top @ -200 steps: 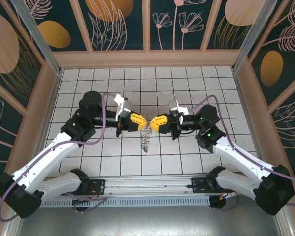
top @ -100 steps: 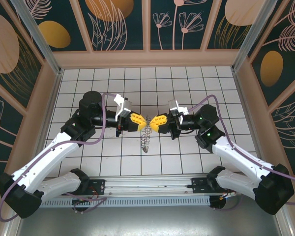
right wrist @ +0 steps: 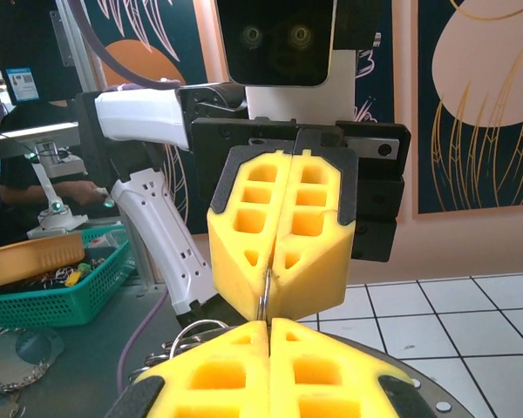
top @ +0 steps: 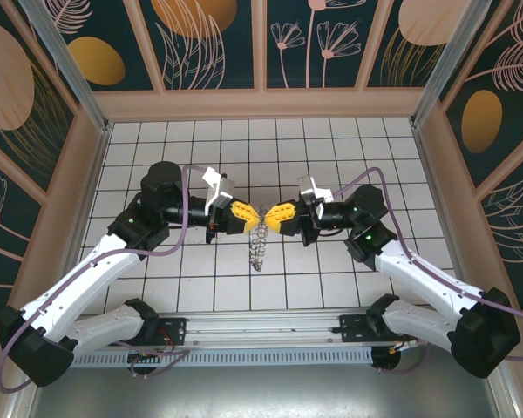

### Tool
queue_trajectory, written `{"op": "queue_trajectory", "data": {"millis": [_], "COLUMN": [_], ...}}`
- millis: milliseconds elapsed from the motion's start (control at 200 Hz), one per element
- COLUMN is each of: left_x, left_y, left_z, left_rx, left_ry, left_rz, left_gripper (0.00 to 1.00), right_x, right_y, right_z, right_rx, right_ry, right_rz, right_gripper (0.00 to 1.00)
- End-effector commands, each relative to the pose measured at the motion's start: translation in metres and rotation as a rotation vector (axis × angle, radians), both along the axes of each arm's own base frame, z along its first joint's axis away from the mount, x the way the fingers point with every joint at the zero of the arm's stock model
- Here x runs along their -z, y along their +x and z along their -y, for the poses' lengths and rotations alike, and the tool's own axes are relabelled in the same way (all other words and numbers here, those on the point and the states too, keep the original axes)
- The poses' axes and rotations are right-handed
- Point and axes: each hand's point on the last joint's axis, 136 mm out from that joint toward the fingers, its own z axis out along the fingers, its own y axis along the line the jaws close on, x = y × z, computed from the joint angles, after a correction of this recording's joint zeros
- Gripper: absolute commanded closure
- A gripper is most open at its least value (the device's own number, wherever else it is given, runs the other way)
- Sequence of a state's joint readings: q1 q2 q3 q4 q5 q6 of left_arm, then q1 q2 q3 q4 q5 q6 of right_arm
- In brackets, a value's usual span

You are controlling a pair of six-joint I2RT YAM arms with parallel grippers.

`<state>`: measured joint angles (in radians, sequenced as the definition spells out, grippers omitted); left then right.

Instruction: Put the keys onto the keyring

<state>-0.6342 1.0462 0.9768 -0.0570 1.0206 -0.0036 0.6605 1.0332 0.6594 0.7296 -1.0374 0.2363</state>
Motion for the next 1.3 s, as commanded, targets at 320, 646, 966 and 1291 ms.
{"op": "queue_trajectory", "data": {"millis": [320,646,966,1291], "left_x": [-0.0196,-0.0192,-0.0194,-0.017], "left_y": [-0.0012,-0.0002,-0.0003,0.0006], "left_z": [-0.0032,-0.0026,-0.0025,-0.0017], "left_rx": [-0.013,-0.013,-0.013,-0.011], "left_ry": [-0.033,-0.033,-0.033,-0.03], "left_rz": [0.071,0.069,0.068,0.064], "left_gripper": [1.0,1.0,1.0,1.0], "right_x": [-0.0153,-0.0144,-0.0142,-0.0172], "right_y": [-0.0055,-0.0033,-0.0028,-0.0024], "right_z": [0.0032,0.0066,0.0074,0.0054], "right_rx": [0.003,0.028,0.025,0.013], "right_ry": [0.033,0.023,0.023,0.028], "right_rz": [0.046,0.048,0.049,0.057], "right_gripper": [1.0,1.0,1.0,1.0]}}
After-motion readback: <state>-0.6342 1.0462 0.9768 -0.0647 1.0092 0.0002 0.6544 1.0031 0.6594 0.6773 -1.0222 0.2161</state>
